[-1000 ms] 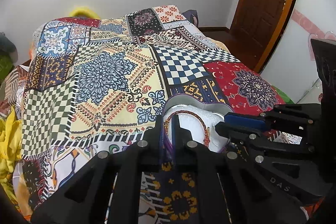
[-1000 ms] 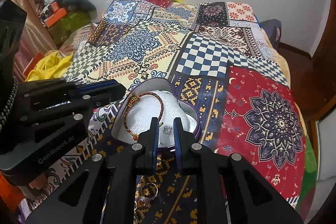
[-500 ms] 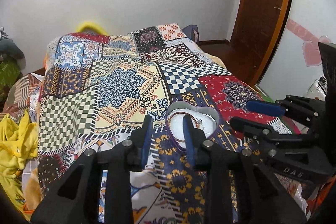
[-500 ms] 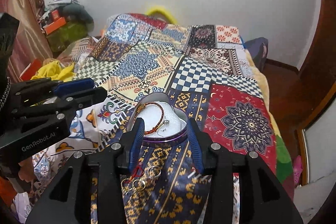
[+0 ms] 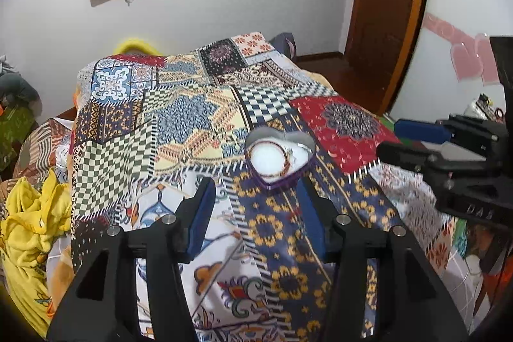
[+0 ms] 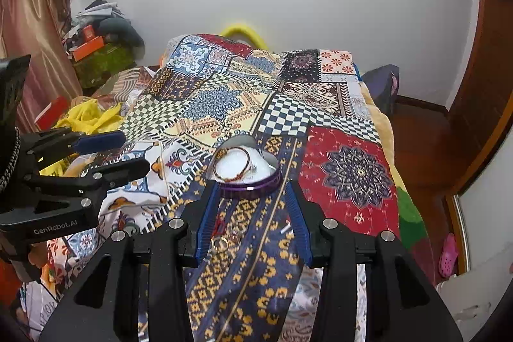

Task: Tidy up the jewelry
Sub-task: 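Lift both tools from the tin and move them back to the rings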

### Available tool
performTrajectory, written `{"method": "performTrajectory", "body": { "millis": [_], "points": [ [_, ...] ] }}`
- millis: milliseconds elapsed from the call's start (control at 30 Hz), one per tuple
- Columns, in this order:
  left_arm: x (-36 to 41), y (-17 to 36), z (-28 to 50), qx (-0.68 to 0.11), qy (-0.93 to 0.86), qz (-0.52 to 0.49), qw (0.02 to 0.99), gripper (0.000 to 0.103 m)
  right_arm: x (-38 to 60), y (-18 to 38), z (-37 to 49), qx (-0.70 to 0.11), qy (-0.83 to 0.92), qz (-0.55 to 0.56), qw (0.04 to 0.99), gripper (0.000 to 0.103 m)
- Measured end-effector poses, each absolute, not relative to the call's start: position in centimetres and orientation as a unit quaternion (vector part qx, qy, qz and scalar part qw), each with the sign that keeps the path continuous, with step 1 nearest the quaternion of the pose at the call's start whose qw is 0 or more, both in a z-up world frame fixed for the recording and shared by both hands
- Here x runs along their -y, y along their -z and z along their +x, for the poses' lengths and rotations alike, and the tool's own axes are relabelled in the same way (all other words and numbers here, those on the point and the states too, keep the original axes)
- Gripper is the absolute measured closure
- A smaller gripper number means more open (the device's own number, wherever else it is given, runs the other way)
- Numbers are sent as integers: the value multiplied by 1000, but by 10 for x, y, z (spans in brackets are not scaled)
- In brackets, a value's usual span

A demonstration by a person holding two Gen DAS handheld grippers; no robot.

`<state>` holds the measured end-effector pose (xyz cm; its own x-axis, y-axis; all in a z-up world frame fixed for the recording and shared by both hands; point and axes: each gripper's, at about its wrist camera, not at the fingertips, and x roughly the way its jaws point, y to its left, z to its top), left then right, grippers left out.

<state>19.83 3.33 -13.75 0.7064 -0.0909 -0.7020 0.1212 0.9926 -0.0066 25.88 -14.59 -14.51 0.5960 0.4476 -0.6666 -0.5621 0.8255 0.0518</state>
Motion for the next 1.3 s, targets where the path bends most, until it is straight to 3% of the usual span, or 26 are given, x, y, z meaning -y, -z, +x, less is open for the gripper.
{"method": "performTrajectory", "body": {
  "millis": [667, 800, 867, 1000, 1300],
  "points": [
    [-23, 204, 190, -442, 91, 8, 892, 51, 133, 227, 241, -426, -303, -119, 844, 64],
    [-22, 209, 190, -449, 104, 7, 887, 72, 126, 234, 239, -436, -325, -125, 830, 64],
    [-20, 212, 190, -453, 115, 7, 884, 77, 122, 237, 238, -434, -330, -135, 828, 72],
    [-15, 219, 189, -462, 133, 4, 877, 79, 122, 238, 236, -428, -333, -141, 828, 84],
    [1, 233, 198, -480, 154, -8, 864, 84, 132, 233, 235, -422, -328, -120, 837, 84]
  ]
}}
